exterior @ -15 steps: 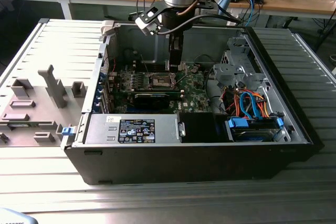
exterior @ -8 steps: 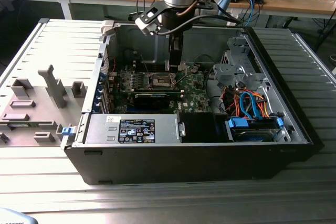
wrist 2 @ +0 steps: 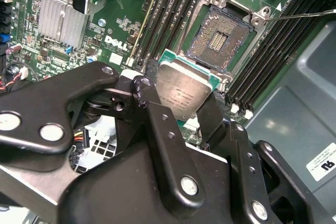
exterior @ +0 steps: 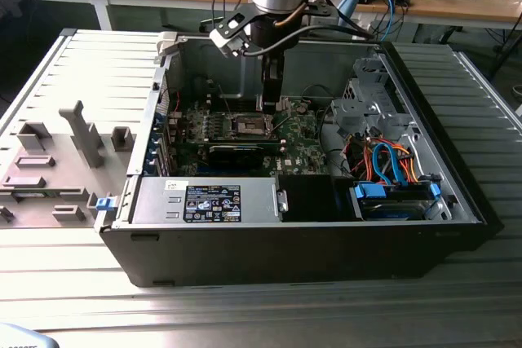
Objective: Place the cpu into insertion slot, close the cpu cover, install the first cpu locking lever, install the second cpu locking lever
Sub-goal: 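Place the cpu into insertion slot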
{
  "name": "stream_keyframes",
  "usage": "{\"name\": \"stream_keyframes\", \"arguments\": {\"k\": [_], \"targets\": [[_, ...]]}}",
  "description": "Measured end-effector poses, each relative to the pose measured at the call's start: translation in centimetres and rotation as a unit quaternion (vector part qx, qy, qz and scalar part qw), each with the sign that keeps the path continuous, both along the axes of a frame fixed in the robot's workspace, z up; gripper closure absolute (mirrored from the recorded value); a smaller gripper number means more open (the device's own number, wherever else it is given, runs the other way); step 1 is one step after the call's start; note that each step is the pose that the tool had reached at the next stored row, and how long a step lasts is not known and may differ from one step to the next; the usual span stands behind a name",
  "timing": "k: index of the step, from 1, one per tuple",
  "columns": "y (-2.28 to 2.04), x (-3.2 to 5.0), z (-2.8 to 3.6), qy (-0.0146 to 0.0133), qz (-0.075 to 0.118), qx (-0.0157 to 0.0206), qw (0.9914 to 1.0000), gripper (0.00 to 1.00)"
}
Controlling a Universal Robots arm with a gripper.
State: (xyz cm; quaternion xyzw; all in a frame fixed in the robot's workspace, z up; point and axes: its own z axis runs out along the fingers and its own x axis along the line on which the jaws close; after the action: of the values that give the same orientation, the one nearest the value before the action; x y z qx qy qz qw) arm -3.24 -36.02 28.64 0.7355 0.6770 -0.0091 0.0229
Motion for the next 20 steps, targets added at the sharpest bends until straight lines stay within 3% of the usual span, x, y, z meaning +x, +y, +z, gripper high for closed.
{"name": "stream_keyframes", "arguments": {"k": [20], "targets": [[0.0,-0.03,-0.8,0.0,0.0,0.0,1.0,0.45]]}}
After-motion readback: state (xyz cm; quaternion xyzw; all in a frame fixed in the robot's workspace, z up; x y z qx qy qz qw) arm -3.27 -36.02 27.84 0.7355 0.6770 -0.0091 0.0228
